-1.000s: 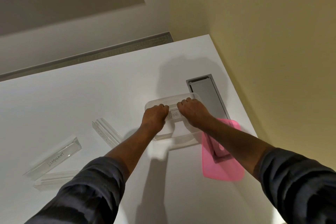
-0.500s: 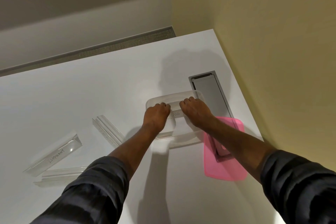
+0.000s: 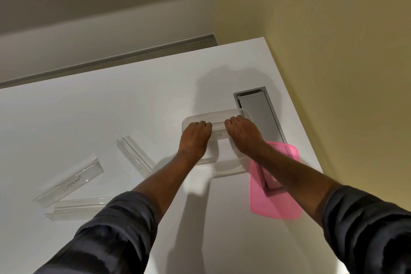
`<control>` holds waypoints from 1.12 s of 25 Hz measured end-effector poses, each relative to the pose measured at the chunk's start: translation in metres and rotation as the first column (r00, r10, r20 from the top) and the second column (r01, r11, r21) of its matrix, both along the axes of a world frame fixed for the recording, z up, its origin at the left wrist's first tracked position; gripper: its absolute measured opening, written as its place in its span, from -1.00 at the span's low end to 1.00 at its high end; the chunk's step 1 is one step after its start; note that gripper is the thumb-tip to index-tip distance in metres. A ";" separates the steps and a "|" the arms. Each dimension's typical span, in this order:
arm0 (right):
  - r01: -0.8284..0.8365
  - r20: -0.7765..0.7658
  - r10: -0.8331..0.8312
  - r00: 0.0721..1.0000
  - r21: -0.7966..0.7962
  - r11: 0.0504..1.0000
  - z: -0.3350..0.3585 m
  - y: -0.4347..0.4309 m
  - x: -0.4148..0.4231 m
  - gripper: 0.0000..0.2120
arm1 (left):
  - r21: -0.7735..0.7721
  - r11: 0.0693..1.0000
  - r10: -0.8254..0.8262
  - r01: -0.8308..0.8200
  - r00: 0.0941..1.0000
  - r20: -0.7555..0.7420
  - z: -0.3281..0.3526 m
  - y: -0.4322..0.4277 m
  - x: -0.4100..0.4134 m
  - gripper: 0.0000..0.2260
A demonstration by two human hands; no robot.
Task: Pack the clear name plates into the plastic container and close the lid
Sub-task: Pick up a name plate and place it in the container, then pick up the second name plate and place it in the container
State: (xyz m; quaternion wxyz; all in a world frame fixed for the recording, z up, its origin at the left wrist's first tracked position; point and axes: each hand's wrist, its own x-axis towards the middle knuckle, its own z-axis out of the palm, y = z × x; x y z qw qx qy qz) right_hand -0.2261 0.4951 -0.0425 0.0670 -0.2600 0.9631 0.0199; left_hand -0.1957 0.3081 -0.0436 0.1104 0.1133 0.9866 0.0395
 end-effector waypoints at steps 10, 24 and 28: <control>0.224 0.046 -0.222 0.974 -0.359 0.906 0.036 -0.039 0.048 -0.71 | 0.687 0.655 0.534 -0.316 0.836 -0.125 0.065 -0.015 0.065 -0.71; 0.322 0.424 -0.120 0.898 -0.444 0.836 0.026 -0.198 0.142 -0.60 | 0.557 -0.052 0.811 -0.829 0.291 0.507 0.010 -0.146 0.161 -0.71; 0.342 0.494 -0.147 0.857 -0.332 0.879 0.007 -0.221 0.148 -0.58 | 0.514 -0.030 0.743 -0.857 0.326 0.585 0.001 -0.166 0.167 -0.62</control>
